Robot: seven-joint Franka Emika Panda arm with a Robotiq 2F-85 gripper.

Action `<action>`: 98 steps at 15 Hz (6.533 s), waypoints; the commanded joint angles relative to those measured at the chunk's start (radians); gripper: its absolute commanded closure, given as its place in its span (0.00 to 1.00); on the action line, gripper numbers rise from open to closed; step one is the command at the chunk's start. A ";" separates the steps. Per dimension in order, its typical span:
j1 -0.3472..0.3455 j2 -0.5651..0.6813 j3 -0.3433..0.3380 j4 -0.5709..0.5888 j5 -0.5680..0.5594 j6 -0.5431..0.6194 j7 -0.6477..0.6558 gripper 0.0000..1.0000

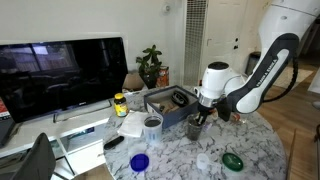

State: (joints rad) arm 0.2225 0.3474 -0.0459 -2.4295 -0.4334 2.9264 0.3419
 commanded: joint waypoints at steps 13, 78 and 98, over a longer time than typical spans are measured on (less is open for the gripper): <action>0.098 -0.137 -0.062 0.035 -0.046 -0.170 0.094 0.98; 0.043 0.011 0.234 -0.085 0.431 0.048 -0.202 0.00; -0.024 -0.262 0.138 -0.010 0.197 -0.279 -0.228 0.32</action>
State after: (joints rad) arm 0.2340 0.0487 0.0762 -2.4669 -0.2249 2.6747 0.1579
